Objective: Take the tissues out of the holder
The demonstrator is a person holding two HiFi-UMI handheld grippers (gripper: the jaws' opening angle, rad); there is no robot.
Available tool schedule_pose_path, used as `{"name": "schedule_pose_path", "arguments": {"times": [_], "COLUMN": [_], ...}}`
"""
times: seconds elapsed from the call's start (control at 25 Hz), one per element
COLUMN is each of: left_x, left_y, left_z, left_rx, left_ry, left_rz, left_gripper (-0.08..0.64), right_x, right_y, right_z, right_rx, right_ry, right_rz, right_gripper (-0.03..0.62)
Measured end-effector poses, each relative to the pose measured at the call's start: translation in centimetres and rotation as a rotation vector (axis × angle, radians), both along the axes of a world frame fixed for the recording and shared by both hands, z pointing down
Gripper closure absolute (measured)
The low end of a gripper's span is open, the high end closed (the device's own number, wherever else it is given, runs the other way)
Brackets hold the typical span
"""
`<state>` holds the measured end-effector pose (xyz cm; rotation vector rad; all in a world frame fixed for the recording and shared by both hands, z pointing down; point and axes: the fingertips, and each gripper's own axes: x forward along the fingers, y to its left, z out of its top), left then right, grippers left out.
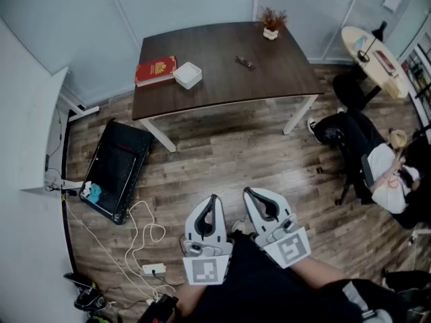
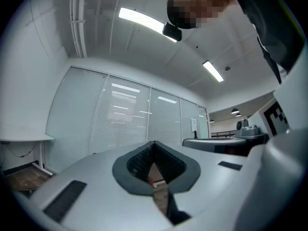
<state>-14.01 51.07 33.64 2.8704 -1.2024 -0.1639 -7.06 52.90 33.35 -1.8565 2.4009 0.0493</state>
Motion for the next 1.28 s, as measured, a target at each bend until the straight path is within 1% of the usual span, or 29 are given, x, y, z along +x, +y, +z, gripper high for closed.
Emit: {"name": "schedule_pose_path", "arguments": {"times": [0.24, 0.4, 0.72, 0.84, 0.92, 1.04, 1.16, 1.28], "left_x": [0.5, 0.7, -0.2, -0.3, -0.1, 0.1, 0.9, 1.8], "left_y": [0.7, 0.8, 0.7, 0.4, 0.3, -0.3, -1.6, -2.7], "left_z": [0.3, 1.0, 1.1, 0.9, 0.5, 0.6, 0.9, 0.6], "left_rx": [-0.002, -0.016, -0.039, -0.053, -0.043, -0.035, -0.044, -0.035], "left_ry": [-0.004, -0.02, 0.003, 0.018, 0.018, 0.015, 0.015, 0.028], "left_rz": [-0.001, 0.002, -0.056, -0.076, -0.081, -0.078, -0.069, -0.06], "left_gripper": [0.563, 0.563, 0.563, 0.563, 0.563, 0.563, 0.563, 0.563], "right_x": [0.8, 1.7, 3.4, 4.9, 5.8, 5.6, 5.1, 5.5], "right_y": [0.6, 1.0, 1.4, 1.4, 1.2, 0.8, 0.1, -0.5], "right_z": [0.0, 0.5, 1.2, 2.0, 2.1, 1.6, 1.7, 1.5], "right_rx": [-0.005, -0.012, -0.014, -0.041, -0.051, -0.023, -0.018, -0.009], "right_ry": [0.014, -0.015, -0.064, -0.078, -0.071, -0.053, -0.063, -0.062], "right_rz": [0.005, 0.028, 0.035, 0.074, 0.1, 0.075, 0.048, 0.048], "right_gripper": [0.583, 0.583, 0.583, 0.583, 0.583, 0.583, 0.583, 0.583]}}
